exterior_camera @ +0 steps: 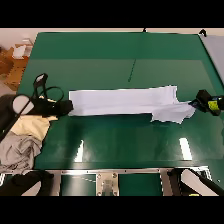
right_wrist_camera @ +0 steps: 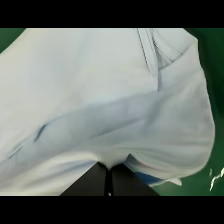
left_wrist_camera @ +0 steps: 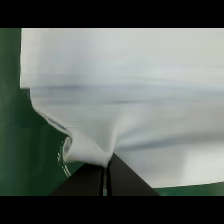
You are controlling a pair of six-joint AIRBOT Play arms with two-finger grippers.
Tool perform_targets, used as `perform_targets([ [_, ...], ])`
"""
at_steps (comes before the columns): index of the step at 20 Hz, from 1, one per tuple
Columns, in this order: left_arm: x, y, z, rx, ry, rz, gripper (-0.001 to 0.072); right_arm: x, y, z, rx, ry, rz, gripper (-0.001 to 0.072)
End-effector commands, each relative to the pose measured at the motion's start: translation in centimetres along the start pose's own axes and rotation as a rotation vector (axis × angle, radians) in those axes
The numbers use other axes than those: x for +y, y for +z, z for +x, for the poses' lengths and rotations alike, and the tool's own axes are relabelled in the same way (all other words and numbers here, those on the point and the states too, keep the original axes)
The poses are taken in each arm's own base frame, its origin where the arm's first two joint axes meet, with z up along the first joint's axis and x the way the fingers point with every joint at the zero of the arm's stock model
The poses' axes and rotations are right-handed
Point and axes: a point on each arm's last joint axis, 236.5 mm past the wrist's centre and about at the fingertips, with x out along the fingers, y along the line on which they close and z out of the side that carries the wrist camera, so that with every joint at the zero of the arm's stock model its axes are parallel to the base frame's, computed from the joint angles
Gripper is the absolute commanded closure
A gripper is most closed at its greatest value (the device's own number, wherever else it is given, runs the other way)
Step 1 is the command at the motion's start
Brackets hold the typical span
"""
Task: Fold the shirts.
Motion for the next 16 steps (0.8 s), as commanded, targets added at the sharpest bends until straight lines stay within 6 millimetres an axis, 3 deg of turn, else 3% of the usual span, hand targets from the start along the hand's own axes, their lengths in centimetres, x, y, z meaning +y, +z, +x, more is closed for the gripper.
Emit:
perform_targets([
  [1,-1.9,5.2,2.7,0.012,0.012,0.088,0.0686,2.4,3.3,2.9,0.019,0.06,0.017,0.0696],
  [4,-3.0,9.6,6.2,0.027,0.019,0.119,0.0686,2.6,5.8,6.0,0.064,0.103,0.067,0.0695],
  [7,-1.7,12.9,10.1,0.04,0.037,0.077,0.0685,3.2,9.2,9.7,0.047,0.153,0.107,0.0689],
  [8,-1.0,13.7,11.1,0.04,0.045,0.061,0.0646,3.2,10.2,11.0,0.038,0.162,0.108,0.0577],
  [9,-0.1,14.5,11.7,0.034,0.052,0.043,0.03,3.1,11.1,12.0,0.041,0.162,0.111,0.0347],
  [10,0.7,15.2,11.8,0.02,0.054,0.006,0.0047,2.8,11.9,12.8,0.047,0.163,0.102,0.0221],
  [12,2.5,16.7,10.5,0.002,0.067,-0.04,0.0035,1.8,13.8,12.3,0.033,0.167,0.052,0.0216],
  [14,4.6,17.5,8.5,0.027,0.088,-0.082,0.0035,0.1,15.2,10.5,0.007,0.157,-0.046,0.0199],
  [16,6.4,17.6,6.8,0.063,0.107,-0.117,0.0036,-2.8,15.2,9.3,0.02,0.127,-0.093,0.0142],
])
